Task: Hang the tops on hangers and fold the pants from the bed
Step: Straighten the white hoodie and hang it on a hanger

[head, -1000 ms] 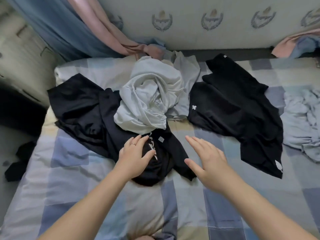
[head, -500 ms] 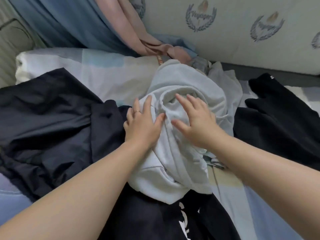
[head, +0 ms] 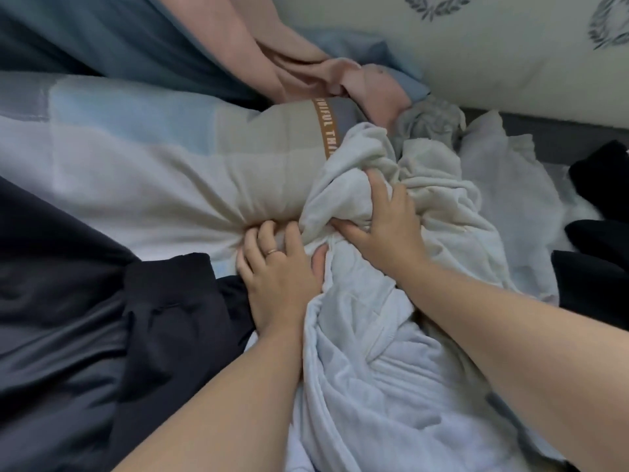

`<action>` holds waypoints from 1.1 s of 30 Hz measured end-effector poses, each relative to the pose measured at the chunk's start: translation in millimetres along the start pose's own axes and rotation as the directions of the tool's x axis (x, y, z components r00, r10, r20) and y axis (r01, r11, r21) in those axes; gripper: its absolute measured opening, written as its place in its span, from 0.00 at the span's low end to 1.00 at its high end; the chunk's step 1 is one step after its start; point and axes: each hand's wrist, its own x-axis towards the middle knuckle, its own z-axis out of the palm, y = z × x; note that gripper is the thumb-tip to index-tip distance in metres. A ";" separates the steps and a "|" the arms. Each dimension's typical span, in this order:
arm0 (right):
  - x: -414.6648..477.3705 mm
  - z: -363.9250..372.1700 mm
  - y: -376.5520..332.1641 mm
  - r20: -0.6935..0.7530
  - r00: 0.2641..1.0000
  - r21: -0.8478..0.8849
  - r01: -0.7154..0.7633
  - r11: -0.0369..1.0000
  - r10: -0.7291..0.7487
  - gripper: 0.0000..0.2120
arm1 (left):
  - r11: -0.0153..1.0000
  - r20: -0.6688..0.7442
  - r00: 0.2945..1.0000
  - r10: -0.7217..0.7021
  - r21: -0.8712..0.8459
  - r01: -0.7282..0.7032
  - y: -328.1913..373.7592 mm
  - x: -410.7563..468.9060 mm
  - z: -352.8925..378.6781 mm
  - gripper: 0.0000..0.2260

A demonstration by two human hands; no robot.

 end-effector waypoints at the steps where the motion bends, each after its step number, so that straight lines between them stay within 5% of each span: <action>1: -0.6 0.7 0.6 -0.018 1.000 -0.003 0.005 1.000 -0.005 0.44 | 1.000 0.018 1.000 -0.008 -0.009 0.008 2.0 2.2 -1.4 0.20; 7: -0.6 10.3 6.8 -0.112 0.994 0.001 -0.012 1.000 0.012 0.38 | 1.000 -0.007 1.000 -0.001 -0.013 0.001 6.3 8.8 3.7 0.10; 12: -6.1 15.3 10.6 -0.260 0.964 -0.192 0.011 0.981 -0.062 0.35 | 1.000 -0.056 0.998 0.012 -0.002 -0.013 7.0 5.9 5.8 0.12; 15: -15.5 9.5 7.4 -0.333 0.935 -0.272 0.030 0.962 -0.123 0.24 | 0.993 -0.108 0.989 0.098 0.070 -0.091 9.0 6.0 -0.9 0.05; 18: -50.1 -6.8 11.1 -0.296 0.942 -0.315 0.061 0.947 -0.160 0.13 | 0.985 0.005 0.985 0.172 -0.015 -0.172 11.0 -12.8 -16.0 0.06; 22: -123.1 -37.9 12.9 -0.288 0.938 -0.322 0.095 0.942 -0.193 0.11 | 0.981 0.057 0.980 0.189 -0.058 -0.186 17.9 -65.2 -53.8 0.05; 28: -203.7 -95.9 15.0 0.027 0.991 -0.369 0.128 0.920 -0.128 0.13 | 0.962 0.130 0.958 0.255 -0.134 -0.238 38.2 -139.7 -115.7 0.08; 33: -270.0 -136.9 36.4 0.335 0.942 -0.413 0.151 0.898 -0.004 0.16 | 0.934 0.270 0.901 0.338 -0.213 -0.287 63.9 -211.3 -154.2 0.09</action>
